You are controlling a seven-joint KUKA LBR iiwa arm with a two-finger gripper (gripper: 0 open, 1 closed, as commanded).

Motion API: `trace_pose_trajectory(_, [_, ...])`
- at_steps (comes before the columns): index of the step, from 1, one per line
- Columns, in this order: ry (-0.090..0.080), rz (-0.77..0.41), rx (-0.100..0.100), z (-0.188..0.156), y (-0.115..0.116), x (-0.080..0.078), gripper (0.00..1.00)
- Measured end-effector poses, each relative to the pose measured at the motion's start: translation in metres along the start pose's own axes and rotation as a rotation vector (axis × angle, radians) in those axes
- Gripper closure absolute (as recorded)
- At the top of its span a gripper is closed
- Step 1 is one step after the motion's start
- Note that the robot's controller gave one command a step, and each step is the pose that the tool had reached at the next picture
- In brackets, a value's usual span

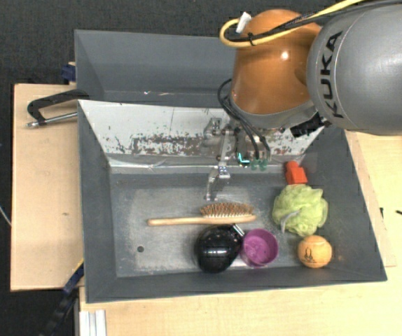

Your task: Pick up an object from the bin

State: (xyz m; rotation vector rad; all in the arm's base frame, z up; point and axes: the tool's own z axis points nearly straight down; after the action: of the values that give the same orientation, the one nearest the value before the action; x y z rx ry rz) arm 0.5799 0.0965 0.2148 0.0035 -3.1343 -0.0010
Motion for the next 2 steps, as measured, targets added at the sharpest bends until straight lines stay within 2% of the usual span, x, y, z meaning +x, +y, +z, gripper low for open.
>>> trace_pose_trajectory(1, [-0.009, 0.002, -0.001, -0.005, 0.000, -0.002, 0.00])
trace_pose_trajectory(2, [-0.014, -0.079, -0.001, 0.026, -0.001, -0.008, 0.00])
